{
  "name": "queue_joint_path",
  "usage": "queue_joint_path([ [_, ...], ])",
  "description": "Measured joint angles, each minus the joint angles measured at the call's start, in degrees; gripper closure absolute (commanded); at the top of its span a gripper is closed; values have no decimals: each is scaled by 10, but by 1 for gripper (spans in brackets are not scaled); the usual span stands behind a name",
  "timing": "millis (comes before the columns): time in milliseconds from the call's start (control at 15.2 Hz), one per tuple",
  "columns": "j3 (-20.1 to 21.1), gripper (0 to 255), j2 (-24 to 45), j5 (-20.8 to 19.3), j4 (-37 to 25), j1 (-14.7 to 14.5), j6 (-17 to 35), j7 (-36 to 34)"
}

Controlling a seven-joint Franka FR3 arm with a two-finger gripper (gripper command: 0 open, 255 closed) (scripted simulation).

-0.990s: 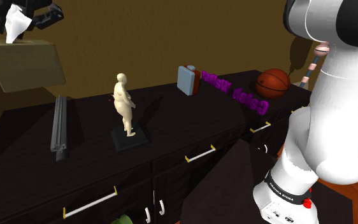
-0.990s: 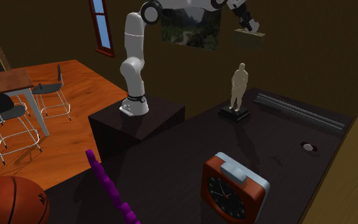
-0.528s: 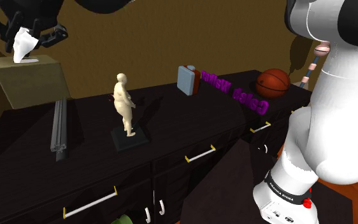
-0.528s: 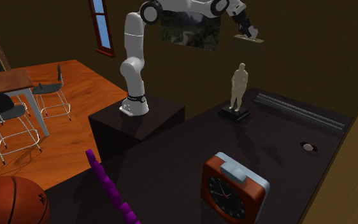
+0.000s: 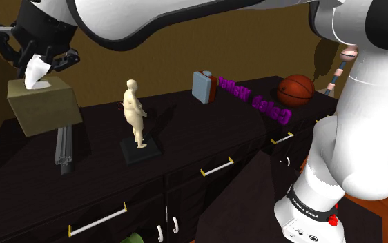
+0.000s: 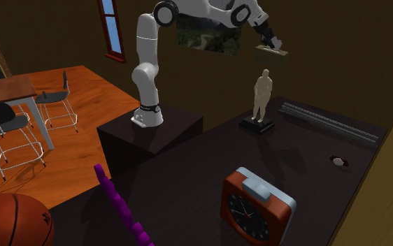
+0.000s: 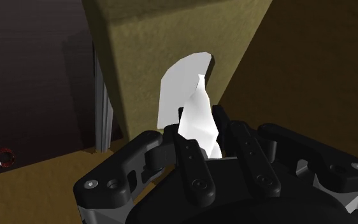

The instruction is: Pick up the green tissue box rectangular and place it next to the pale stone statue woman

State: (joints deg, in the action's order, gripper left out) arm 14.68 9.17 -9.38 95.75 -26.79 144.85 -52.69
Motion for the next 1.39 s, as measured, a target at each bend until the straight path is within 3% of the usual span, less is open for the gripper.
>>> queue_joint_path([
  [1386,-18,255,34,-51,115,-8,148,-48],
])
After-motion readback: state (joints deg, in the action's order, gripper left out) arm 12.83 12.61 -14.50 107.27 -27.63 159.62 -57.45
